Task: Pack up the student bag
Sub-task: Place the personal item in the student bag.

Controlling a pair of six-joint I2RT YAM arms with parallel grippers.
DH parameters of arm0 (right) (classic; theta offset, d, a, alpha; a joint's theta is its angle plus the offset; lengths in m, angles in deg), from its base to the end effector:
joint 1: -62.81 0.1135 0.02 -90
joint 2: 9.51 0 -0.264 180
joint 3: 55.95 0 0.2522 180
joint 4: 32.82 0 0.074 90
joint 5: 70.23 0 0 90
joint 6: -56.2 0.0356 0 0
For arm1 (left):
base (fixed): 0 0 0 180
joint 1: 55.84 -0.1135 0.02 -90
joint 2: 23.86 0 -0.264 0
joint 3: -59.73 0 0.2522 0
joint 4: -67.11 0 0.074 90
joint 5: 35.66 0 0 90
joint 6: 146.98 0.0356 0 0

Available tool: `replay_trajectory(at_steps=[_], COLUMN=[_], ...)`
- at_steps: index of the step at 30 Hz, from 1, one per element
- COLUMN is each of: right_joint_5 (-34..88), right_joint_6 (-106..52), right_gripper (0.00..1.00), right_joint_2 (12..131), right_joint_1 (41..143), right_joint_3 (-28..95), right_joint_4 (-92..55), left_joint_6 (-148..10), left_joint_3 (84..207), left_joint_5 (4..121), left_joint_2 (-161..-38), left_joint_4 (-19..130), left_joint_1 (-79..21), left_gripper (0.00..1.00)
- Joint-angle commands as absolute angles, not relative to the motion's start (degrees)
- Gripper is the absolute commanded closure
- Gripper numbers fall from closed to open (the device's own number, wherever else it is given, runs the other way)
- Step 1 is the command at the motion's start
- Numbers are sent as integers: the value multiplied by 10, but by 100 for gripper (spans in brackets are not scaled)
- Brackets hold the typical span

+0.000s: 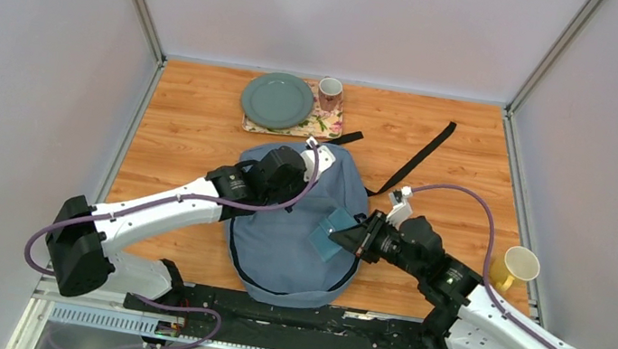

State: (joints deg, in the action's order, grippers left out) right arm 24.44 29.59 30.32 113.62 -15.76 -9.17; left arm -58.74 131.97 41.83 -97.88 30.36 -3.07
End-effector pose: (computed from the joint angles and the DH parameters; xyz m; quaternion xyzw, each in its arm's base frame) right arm 0.1052 0.1336 0.2409 0.0692 0.8320 0.4797 0.2698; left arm 0.1783 -0.2218 0.2917 0.3429 0.8286 -0.1105 0.4286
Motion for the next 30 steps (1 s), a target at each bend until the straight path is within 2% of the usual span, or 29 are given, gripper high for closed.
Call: replay_trajectory(at_steps=[1, 9, 14, 18, 22, 23, 30], right_joint_5=[260, 212, 199, 179, 181, 181, 182], right_joint_6=[318, 285, 285, 282, 273, 270, 260], right_gripper=[100, 100, 100, 100, 100, 100, 100], right_joint_2=[303, 256, 219, 215, 227, 231, 254], right_joint_1=[1137, 1137, 1137, 1137, 1137, 1137, 1137], right_joint_3=[-133, -118, -130, -132, -124, -122, -109], right_joint_4=[-149, -79, -58, -48, -48, -48, -50], left_joint_6=[-571, -515, -521, -510, -474, -471, -469], left_joint_3=[1344, 1349, 1348, 1351, 1353, 1348, 1303], left_joint_5=[437, 439, 483, 527, 635, 645, 637], left_joint_2=[-990, -1061, -1047, -1047, -1064, -1066, -1043], left_joint_4=[272, 293, 315, 295, 246, 234, 236], left_joint_1=[-33, -65, -93, -110, -112, -112, -82], left_gripper=[100, 89, 71, 68, 67, 65, 63])
